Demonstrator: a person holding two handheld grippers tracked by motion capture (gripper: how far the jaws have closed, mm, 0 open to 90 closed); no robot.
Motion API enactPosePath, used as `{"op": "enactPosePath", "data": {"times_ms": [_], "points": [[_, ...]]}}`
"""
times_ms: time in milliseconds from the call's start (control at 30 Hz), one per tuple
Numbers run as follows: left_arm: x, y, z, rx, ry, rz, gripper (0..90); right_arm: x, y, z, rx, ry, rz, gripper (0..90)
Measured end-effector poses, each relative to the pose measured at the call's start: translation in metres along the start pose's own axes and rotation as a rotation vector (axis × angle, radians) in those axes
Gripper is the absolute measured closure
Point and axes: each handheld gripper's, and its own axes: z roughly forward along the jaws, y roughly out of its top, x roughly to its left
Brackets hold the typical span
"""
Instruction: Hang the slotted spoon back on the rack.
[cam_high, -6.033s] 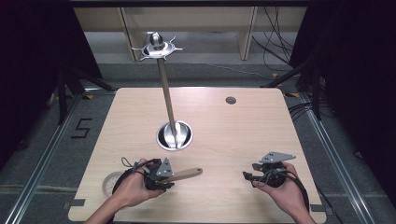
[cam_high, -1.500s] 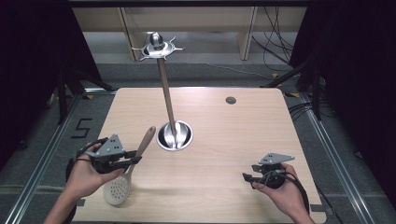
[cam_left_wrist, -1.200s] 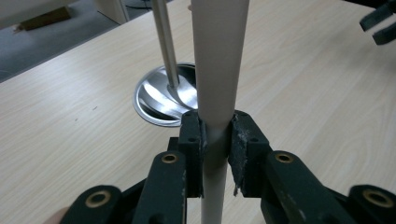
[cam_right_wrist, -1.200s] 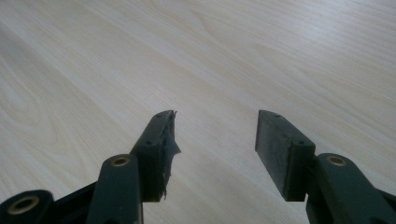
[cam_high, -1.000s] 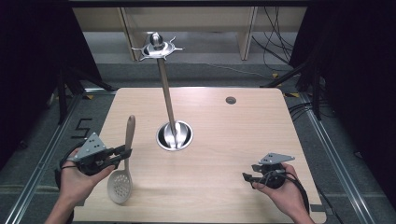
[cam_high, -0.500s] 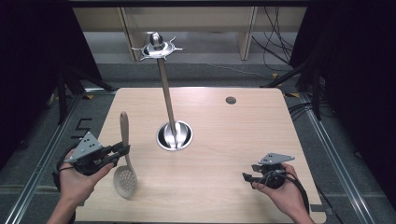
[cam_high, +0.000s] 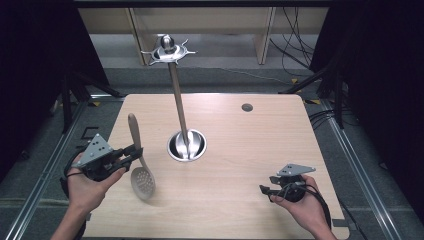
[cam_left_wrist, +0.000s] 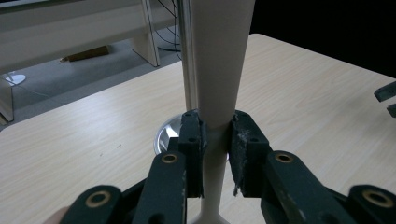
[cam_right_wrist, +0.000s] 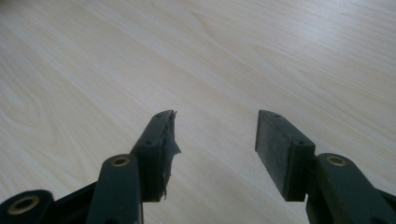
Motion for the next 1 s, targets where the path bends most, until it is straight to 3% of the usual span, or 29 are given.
{"op": "enactPosePath", "data": {"times_ms": [167,200,700,1000], "points": [[-0.006,0.011,0.006,-0.010,0.016,-0.006,75.2,0.000,0.000,0.000,-0.003,-0.003,-0.001,48.0],[-0.006,0.012,0.007,-0.007,0.017,-0.007,75.2,0.003,0.000,-0.001,0.006,0.004,0.039,48.0],[-0.008,0.037,0.018,0.027,0.055,-0.053,75.2,0.000,0.000,0.000,-0.005,-0.001,0.002,48.0],[-0.008,0.049,0.022,0.009,0.074,-0.054,75.2,0.000,0.000,0.000,-0.004,0.000,0.000,48.0]]}}
